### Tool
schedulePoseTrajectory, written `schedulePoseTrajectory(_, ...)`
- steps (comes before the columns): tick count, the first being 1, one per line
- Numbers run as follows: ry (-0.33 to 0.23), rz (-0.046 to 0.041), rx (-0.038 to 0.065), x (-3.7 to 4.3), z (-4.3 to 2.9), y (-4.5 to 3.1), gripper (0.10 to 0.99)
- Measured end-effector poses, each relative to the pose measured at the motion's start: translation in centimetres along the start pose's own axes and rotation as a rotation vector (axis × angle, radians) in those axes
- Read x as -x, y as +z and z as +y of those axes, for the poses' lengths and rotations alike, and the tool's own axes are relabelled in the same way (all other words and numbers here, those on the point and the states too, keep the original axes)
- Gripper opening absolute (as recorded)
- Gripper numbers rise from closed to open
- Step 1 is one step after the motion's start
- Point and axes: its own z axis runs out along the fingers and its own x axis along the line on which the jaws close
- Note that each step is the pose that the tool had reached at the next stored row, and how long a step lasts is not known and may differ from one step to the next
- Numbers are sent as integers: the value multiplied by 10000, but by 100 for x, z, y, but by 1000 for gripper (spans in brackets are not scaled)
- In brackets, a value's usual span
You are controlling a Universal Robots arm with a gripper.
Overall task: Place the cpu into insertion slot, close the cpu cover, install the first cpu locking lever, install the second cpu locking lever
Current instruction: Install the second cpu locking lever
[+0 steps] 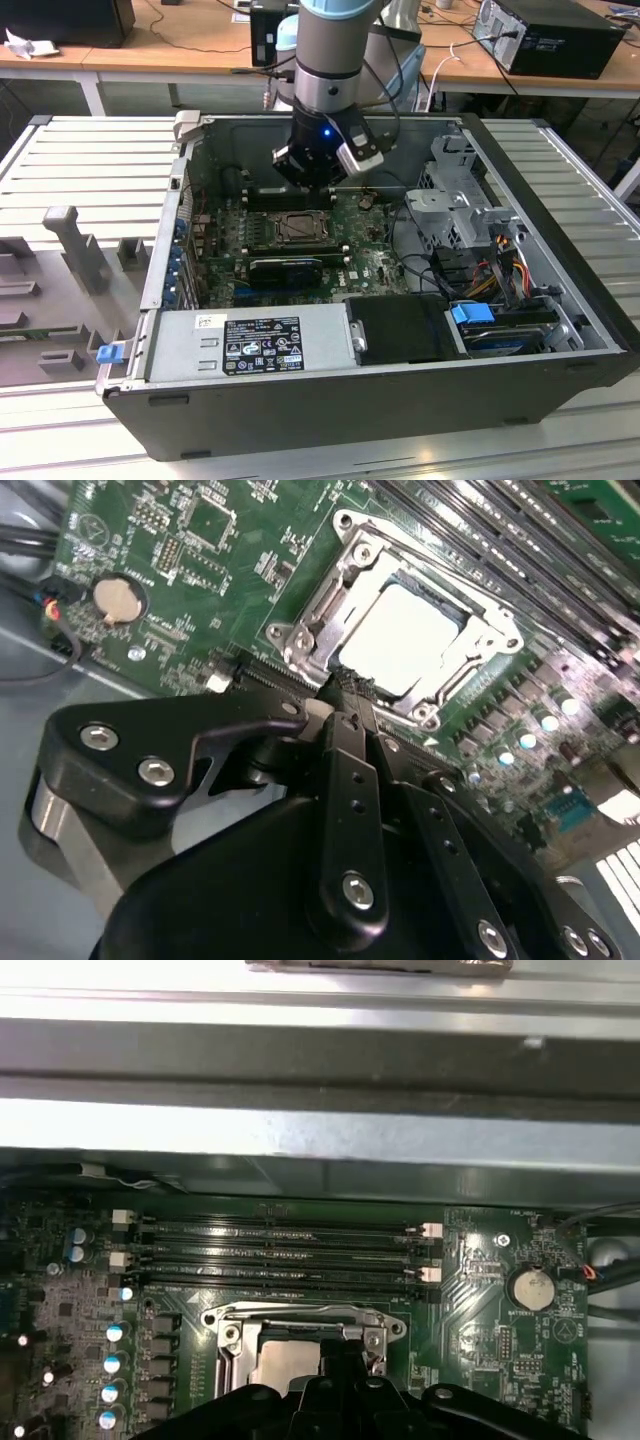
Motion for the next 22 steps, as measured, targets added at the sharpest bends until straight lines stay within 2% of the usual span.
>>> schedulePoseTrajectory(3,8,-1,-5,-1,4,-59,106)
schedulePoseTrajectory(17,23,-1,-30,-11,-284,-75,106)
schedulePoseTrajectory(22,24,0,-29,-16,-418,-86,106)
